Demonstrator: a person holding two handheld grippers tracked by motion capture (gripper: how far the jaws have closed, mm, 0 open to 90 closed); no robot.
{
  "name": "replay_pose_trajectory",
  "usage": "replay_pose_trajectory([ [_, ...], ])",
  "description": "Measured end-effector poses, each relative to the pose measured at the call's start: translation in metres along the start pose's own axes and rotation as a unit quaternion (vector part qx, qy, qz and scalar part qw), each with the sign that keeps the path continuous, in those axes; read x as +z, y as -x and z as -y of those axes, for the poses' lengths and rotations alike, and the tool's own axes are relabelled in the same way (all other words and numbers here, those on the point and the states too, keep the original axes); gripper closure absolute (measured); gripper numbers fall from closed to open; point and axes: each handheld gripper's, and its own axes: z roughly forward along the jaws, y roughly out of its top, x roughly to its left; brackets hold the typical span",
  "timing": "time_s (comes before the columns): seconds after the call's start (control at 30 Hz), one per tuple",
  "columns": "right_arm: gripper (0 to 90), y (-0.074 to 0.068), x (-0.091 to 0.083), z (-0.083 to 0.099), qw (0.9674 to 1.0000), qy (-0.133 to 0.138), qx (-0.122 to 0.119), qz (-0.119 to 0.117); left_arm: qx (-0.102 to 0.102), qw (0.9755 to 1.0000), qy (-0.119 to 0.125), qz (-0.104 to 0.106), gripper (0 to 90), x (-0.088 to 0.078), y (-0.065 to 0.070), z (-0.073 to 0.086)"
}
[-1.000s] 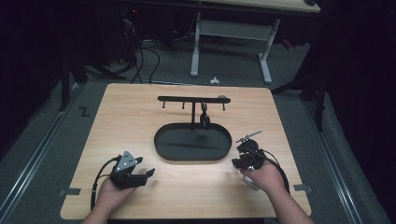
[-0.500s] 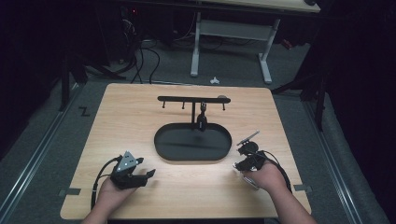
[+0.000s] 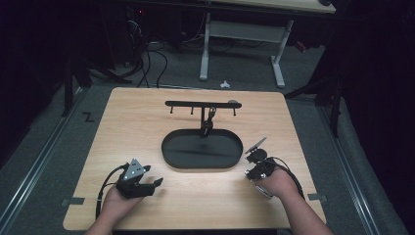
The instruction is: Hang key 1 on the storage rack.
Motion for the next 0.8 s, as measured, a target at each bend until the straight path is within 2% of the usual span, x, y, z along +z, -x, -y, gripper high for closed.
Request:
replay_pose_trajectory([
  [0.07,70.7,-0.001,0.000,0.000,1.0000,0.001,-0.003,-0.002,0.000,1.0000,0.000,0.000,32.2,0.000,0.000,0.000],
  [0.3,73.3,-0.005,-0.001,0.002,0.9999,0.002,-0.011,-0.001,0.004,1.0000,-0.003,0.000,32.2,0.000,0.001,-0.001],
  [0.33,75.1,-0.005,-0.001,0.003,0.9999,0.006,-0.011,-0.001,0.005,1.0000,-0.003,0.000,32.2,0.001,0.001,-0.001],
  [0.37,83.0,-0.006,-0.007,0.003,0.9997,0.020,-0.011,0.008,0.004,1.0000,-0.003,0.000,32.2,0.001,0.001,0.000],
  [0.43,82.9,-0.007,-0.008,0.003,0.9997,0.017,-0.015,0.010,0.005,1.0000,-0.003,-0.001,32.2,0.002,0.001,0.000],
  [0.5,82.8,-0.008,-0.007,0.003,0.9993,0.018,-0.031,0.014,0.005,1.0000,-0.004,0.000,32.2,0.002,0.001,0.000],
  [0.7,84.0,-0.016,-0.010,0.005,0.9989,0.024,-0.031,0.025,0.006,1.0000,-0.007,0.002,32.2,0.003,0.002,0.000],
  [0.73,84.0,-0.016,-0.010,0.005,0.9980,0.029,-0.050,0.026,0.006,0.9999,-0.008,0.002,32.2,0.003,0.002,0.000],
  [0.8,84.0,-0.022,-0.011,0.007,0.9990,0.021,-0.032,0.024,0.007,0.9999,-0.008,0.002,32.2,0.003,0.003,0.000],
])
